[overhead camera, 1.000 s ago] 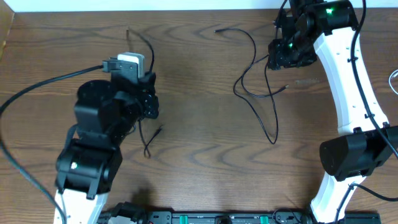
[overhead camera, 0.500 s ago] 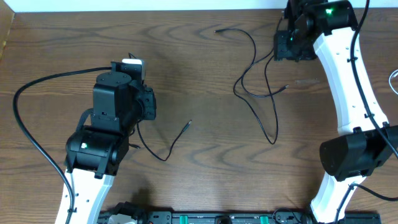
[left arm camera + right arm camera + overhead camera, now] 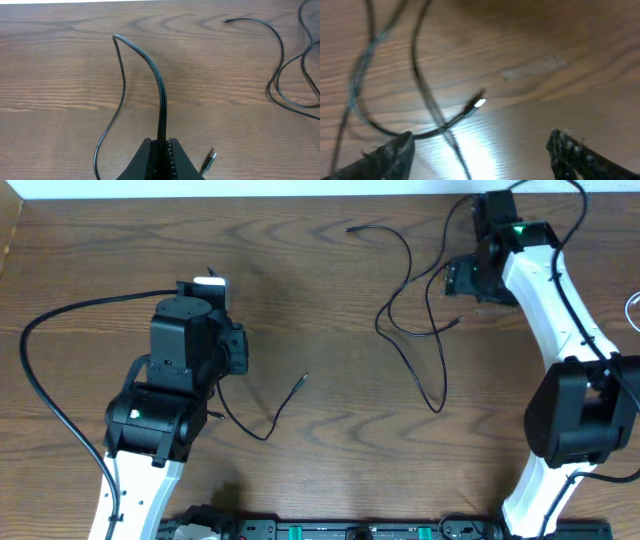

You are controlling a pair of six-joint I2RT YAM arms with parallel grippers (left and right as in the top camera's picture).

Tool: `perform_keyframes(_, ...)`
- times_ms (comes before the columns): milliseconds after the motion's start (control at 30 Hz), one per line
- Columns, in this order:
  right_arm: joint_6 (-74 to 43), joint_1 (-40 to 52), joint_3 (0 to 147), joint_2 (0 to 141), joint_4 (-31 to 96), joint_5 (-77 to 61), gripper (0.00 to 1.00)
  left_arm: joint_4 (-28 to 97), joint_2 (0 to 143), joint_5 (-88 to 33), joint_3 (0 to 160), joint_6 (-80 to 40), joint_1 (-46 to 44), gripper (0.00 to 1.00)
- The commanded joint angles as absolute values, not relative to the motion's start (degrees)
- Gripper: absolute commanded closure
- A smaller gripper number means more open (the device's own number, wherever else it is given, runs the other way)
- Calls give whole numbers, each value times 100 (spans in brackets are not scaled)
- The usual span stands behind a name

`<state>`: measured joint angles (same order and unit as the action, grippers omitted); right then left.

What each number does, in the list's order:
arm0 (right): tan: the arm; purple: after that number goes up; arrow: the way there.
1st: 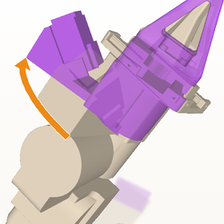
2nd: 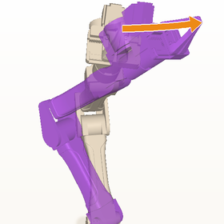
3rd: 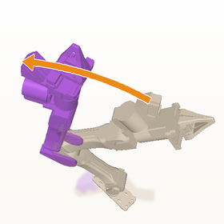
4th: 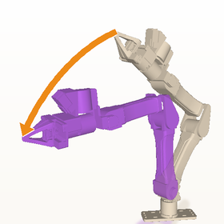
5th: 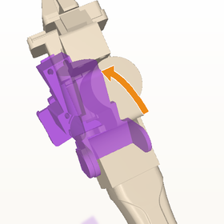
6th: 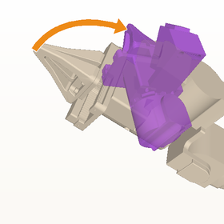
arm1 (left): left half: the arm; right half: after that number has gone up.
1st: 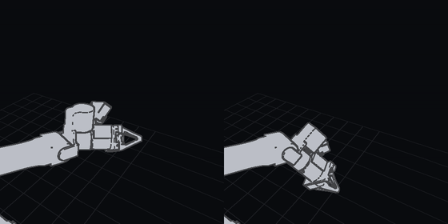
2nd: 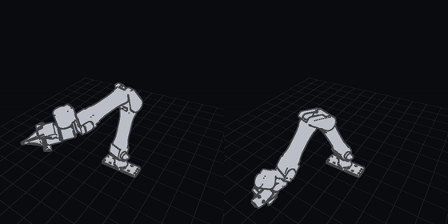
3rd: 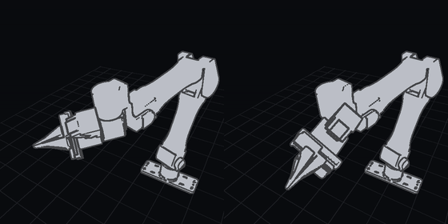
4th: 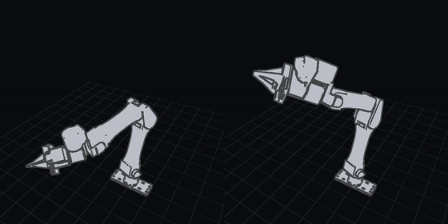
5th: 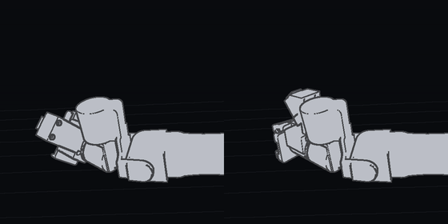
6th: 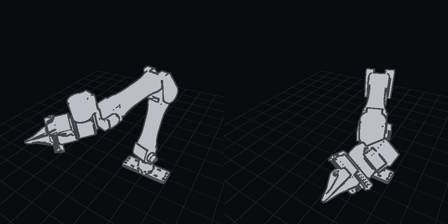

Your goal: Untangle cables

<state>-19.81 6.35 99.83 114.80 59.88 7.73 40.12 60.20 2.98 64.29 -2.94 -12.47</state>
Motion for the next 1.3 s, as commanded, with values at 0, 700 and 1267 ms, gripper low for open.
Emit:
perform_keyframes(0, -2080, 329, 9612, 11452, 5837, 832, 11, 4056, 5970, 445, 6473, -259, -1216, 92)
perform_keyframes(700, -991, 521, 8460, 11452, 4187, -554, 1, 4309, 5970, 620, 6473, -259, -1219, 92)
perform_keyframes(1267, -1347, 1361, 8458, 12261, 2672, -725, 1, 4324, 6259, -432, 6473, -259, -1225, 45)
